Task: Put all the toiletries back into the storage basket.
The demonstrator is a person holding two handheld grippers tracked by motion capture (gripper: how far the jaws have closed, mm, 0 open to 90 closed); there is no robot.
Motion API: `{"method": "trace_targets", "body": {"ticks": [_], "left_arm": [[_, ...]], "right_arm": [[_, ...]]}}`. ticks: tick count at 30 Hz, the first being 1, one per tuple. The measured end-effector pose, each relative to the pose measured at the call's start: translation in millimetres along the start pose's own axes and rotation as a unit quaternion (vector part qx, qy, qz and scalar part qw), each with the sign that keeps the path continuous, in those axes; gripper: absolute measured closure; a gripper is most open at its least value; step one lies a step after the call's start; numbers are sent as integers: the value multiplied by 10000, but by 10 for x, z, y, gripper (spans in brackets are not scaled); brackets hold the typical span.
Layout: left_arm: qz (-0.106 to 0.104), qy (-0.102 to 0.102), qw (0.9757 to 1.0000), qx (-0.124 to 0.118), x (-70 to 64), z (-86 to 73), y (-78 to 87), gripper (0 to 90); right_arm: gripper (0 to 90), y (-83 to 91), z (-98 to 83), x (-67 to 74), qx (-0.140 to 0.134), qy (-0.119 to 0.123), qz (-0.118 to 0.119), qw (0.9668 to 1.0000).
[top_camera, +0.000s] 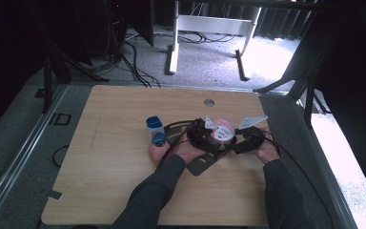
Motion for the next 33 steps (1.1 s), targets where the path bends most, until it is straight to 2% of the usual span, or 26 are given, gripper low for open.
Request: {"method": "trace_targets", "body": {"ticks": [13,16,22,33], "left_arm": [[-7,-49,9999,152,-3,5,-82,174],[-45,-12,9998,184,6,-21,-124,175],[-49,-78,9997,244,-2,-40,-158,175],[-76,-135,9995,292,-25,-63,-209,182]], "right_arm": [[196,-39,-55,-48,79,-92,4,9999],[196,-72,-66,-53,172,-95,-18,9998],[197,-107,-107,-56,201,-139,-17,9997],[199,-120,-143,-49,368,-33,-130,9992]]}}
Point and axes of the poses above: each handheld gripper's, and its own axes: y roughly backward along the jaws, z roughly out of its top, x roughly to its left, the point moved 3 cm from there along -y, roughly forward along the jaws, and after that the axes turned 5 degrees about -y, right-handed, at the moved point
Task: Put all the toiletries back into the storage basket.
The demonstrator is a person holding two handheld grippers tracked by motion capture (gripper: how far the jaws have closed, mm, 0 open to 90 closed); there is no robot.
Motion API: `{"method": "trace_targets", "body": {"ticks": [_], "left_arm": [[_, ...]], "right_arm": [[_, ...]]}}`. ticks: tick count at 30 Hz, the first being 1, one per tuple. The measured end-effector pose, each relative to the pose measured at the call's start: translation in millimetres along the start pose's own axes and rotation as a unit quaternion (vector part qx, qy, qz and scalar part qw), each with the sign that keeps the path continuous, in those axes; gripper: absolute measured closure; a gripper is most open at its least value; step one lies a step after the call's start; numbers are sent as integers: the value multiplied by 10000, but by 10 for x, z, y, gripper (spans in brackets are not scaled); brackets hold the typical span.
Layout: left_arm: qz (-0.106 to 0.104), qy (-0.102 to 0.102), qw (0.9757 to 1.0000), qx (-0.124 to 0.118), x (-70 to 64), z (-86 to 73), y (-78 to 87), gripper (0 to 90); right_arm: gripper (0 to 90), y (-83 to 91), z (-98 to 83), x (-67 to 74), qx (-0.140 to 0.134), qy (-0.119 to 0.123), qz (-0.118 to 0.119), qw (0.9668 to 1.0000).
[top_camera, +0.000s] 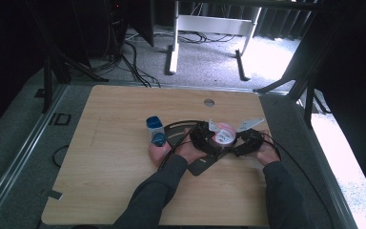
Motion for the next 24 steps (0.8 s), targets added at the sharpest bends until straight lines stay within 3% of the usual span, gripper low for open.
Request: {"method": "trace_targets", "body": {"ticks": [9,14,17,20,24], "left_arm": [[5,-90,10000,23,-1,-15,-1,192],[14,-88,10000,33,3,-31,2,226],[70,-123,9999,2,-8,-46,5,240],[100,-149,9998,-21,-11,-62,20,263],[105,-161,9998,-71,-4,-76,36,320]], "right_arm": [[239,20,-3,4,152,89,-35,9998],[251,19,-25,16,207,193,-188,9994],[268,114,-37,-5,-24,92,-149,9998],[272,108,-112,-19,90,64,-162,9998],[272,59,-210,-56,56,-163,-111,9998]]}}
Point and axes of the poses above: each handheld gripper's, and its own axes: y roughly backward along the jaws, z roughly out of its top, x roughly to its left, the point moved 3 cm from there along -y, roughly forward along the jaws, and after that the axes turned 5 degrees about -y, right-handed, at the moved point
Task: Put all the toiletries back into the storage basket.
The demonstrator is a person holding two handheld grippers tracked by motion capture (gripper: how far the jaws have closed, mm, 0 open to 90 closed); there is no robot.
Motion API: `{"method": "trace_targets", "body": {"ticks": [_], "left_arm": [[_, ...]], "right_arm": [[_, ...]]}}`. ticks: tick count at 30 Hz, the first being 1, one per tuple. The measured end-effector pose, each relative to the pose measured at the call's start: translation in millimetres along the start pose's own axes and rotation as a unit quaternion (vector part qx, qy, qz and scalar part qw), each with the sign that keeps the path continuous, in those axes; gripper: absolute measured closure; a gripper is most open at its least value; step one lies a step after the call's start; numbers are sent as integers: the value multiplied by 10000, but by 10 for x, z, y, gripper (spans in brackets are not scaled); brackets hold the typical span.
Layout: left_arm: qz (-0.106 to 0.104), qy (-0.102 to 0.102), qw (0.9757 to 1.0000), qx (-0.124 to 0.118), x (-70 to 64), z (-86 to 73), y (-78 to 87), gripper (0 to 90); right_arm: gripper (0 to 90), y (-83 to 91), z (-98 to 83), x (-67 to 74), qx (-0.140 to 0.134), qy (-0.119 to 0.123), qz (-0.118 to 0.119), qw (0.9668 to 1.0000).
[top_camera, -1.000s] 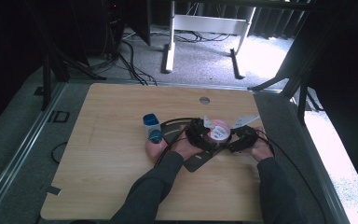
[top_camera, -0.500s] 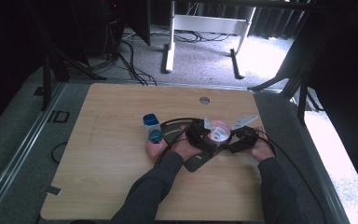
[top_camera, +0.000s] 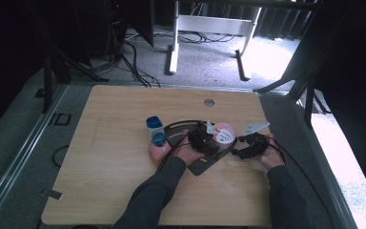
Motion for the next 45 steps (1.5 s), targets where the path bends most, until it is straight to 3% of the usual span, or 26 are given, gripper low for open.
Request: {"method": "trace_targets", "body": {"ticks": [2,7,14,18,23,28,31,36,41,45], "left_arm": [[10,-2,10000,-1,-2,0,-1,330],[21,14,10000,-20,-8,0,0,338],[21,57,10000,-36,-15,-6,7,365],[112,272,9995,-135,-15,-31,92,398],[2,459,9985,-315,-35,-41,239,439],[-174,349,9982,-454,-152,-38,404,450],[-344,305,9976,-510,-242,-74,486,469],[-712,467,9946,-594,-302,-206,625,517],[-784,521,9940,-553,-328,-344,768,540],[-775,471,9942,-574,-349,-435,888,579]], "right_arm": [[265,-39,-30,-16,14,-47,-35,10000],[273,-62,-77,-47,-53,-178,139,9997],[279,-72,-81,-42,1,-166,151,9997],[343,-27,-129,-29,-72,-215,173,9996],[401,28,-212,16,-47,-335,87,9994],[457,113,-313,195,-209,-459,60,9987],[479,145,-376,367,-286,-400,-12,9988],[540,194,-504,631,-377,-346,-6,9987],[545,206,-621,783,-312,-437,-84,9985],[567,269,-689,870,-499,-581,-169,9969]]}}
Point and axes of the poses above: each handheld gripper's, and its own axes: y roughly backward along the jaws, z roughly out of its top, x roughly to its left, the point moved 3 cm from there along -y, roughly forward along the jaws, and after that the axes turned 5 degrees about -y, right-handed, at the moved point
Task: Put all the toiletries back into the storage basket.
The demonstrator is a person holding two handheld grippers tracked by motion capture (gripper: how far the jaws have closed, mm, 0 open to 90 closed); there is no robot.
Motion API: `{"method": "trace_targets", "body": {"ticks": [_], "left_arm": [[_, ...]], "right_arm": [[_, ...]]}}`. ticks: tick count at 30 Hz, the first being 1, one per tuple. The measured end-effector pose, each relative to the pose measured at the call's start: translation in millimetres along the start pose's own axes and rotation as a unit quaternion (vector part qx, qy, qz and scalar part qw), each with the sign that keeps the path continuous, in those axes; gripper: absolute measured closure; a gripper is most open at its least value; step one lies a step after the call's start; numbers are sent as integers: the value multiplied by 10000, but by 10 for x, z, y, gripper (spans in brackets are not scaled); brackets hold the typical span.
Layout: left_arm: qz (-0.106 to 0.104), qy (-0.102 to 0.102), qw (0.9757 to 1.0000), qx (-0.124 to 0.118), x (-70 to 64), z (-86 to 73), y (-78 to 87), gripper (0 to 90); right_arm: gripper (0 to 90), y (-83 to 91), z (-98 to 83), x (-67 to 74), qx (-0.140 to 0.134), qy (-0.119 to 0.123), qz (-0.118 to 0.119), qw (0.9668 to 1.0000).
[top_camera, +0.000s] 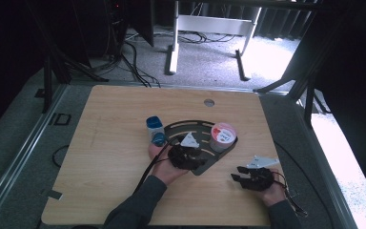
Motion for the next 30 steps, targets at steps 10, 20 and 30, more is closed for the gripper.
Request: {"method": "trace_targets", "body": {"ticks": [10,20,30], "left_arm": [[88,-57,9999,82,-36,-232,311,829],[232,58,9997,-111,-3,-392,563,899],[454,36,9989,-54,64,-511,715,896]], "right_arm": [[588,26,-128,79,-57,-254,-277,9993],[508,-35,-132,64,-62,-435,-534,9976],[596,-37,-161,76,-224,-306,-727,9966]]}}
Point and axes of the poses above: each handheld gripper's, and its own axes: y roughly backward along the jaws, z roughly out of its top, x roughly to its left, the point moved 3 cm from there along -y, roughly forward along the jaws, and after that the axes turned 5 degrees about -y, right-handed, at the moved point
